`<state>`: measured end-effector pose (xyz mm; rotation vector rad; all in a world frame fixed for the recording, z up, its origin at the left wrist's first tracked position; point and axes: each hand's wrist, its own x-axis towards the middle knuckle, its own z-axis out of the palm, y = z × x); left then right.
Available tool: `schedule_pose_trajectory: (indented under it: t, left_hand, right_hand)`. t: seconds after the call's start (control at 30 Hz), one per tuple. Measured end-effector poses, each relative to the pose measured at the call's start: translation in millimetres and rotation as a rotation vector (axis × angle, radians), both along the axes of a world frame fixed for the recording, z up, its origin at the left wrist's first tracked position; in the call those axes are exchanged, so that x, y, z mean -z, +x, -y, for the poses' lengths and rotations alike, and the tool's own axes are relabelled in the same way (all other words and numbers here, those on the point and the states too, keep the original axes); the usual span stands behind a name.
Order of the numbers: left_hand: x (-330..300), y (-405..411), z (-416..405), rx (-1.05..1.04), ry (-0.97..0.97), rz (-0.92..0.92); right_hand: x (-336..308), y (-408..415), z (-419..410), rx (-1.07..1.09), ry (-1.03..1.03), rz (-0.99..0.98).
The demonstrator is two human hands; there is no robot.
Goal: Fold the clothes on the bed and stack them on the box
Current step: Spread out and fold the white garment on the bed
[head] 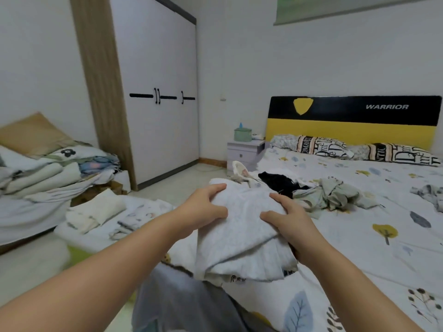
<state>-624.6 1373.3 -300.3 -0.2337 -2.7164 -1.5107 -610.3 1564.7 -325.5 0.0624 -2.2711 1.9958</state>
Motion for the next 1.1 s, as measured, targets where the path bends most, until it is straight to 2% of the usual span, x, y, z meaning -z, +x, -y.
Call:
schedule_pose_trajectory:
  t: [0.47,0.8,1.1]
  left_hand:
    - [12,-48,206,-0.219,-0.09,0.021]
    - [59,-122,271,-0.323,-0.081,0.038]
    - [111,-246,319,-0.382,-0.037,0.105]
  right_hand:
    - [18,-79,217,-0.174,0.067,0.017]
    - [60,-161,283,-0.253,0.089,0.072]
    - [115,-295,332,-0.303,0.101,0.131]
